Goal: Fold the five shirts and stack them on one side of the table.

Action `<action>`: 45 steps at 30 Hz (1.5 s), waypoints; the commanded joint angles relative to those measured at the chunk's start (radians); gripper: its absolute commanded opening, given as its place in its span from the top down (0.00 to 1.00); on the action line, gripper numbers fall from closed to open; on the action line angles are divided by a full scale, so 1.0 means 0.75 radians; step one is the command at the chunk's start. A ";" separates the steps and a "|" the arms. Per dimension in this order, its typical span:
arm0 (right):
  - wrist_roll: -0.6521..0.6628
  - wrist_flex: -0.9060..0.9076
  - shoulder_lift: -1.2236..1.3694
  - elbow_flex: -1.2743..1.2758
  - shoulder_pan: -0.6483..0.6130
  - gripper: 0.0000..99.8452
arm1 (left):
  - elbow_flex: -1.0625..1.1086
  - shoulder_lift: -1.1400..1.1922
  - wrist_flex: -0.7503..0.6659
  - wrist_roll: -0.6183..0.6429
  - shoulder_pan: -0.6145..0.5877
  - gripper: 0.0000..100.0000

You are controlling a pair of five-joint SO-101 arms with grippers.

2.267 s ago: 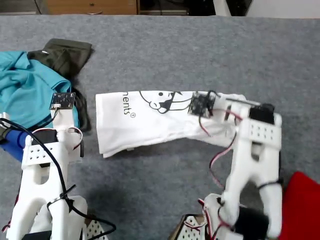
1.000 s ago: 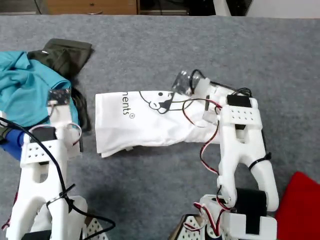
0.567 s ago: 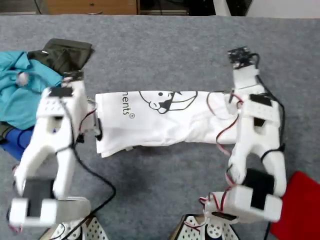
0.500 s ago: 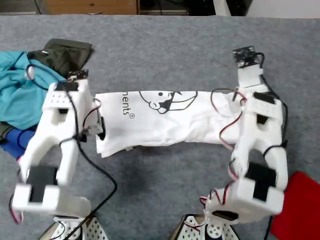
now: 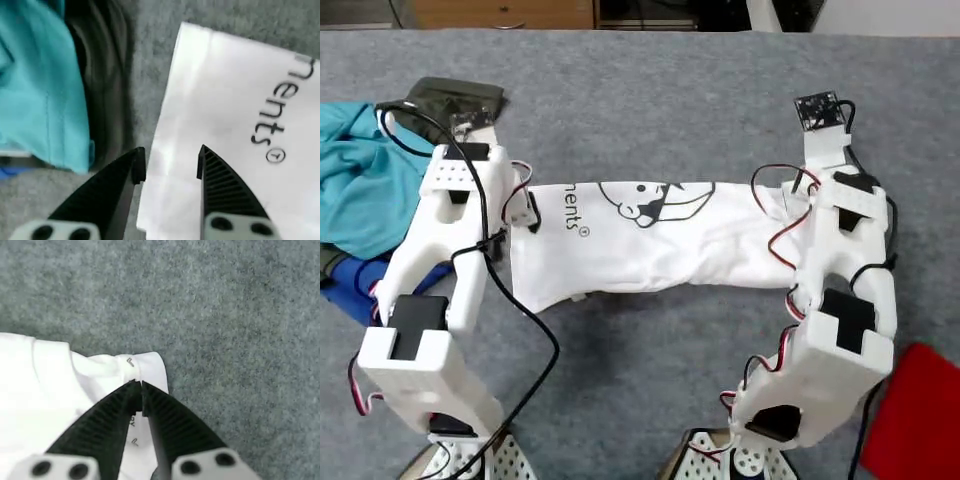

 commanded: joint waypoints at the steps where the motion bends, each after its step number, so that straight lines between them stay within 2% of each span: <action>1: 0.018 -0.002 -0.003 -0.062 0.009 1.00 | 0.045 -0.011 -0.086 -0.051 -0.023 0.82; 10: 0.025 -0.002 -0.001 -0.062 0.007 1.00 | 0.205 -0.011 -0.254 -0.047 -0.020 0.82; 17: 0.025 -0.002 -0.001 -0.062 0.007 1.00 | 0.225 0.015 -0.293 -0.033 -0.020 0.82; 23: 0.025 -0.002 -0.001 -0.062 0.007 1.00 | 0.082 0.167 -0.162 0.186 -0.023 0.82; 25: 0.025 -0.002 -0.001 -0.062 0.007 1.00 | 0.006 0.228 -0.113 0.188 -0.020 0.85; 30: 0.025 -0.002 -0.009 -0.060 0.007 1.00 | -0.170 0.365 -0.012 0.188 -0.020 0.99; 37: 0.004 -0.008 -0.015 -0.079 0.066 1.00 | -0.350 0.449 0.110 0.188 -0.023 0.98; 41: -0.168 -0.096 -0.044 -0.083 0.197 1.00 | -0.471 0.449 0.172 0.145 -0.020 0.98; 45: -0.274 -0.172 -0.048 -0.085 0.312 1.00 | -0.671 0.455 0.340 0.125 0.014 0.98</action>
